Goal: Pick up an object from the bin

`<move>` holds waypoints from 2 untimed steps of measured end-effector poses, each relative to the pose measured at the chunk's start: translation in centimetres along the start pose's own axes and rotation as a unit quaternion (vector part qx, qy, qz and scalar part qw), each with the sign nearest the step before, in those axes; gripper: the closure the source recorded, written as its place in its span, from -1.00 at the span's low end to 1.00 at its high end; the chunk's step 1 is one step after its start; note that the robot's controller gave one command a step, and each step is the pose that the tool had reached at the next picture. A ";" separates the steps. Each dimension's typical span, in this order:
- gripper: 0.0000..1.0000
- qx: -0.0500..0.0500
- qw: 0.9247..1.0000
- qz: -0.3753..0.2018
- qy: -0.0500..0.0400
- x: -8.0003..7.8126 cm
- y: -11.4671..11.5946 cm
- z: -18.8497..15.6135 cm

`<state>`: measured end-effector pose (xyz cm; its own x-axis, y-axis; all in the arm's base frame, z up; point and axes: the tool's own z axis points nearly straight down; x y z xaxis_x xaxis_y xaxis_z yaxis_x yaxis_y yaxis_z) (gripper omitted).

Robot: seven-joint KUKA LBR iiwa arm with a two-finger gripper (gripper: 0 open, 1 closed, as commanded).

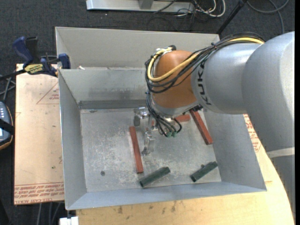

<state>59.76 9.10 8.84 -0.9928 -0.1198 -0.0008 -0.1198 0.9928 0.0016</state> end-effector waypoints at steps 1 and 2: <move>-1.00 0.001 0.997 -0.077 -0.001 -2.3 1.1 0.7; 1.00 0.000 0.980 -0.198 -0.001 -2.6 3.7 1.8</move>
Offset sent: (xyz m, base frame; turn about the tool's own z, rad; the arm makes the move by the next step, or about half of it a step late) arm 0.0206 0.0387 -0.0184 -0.4016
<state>61.89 13.06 7.06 -0.8686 -0.4955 -0.0033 -0.4955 0.8686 0.0013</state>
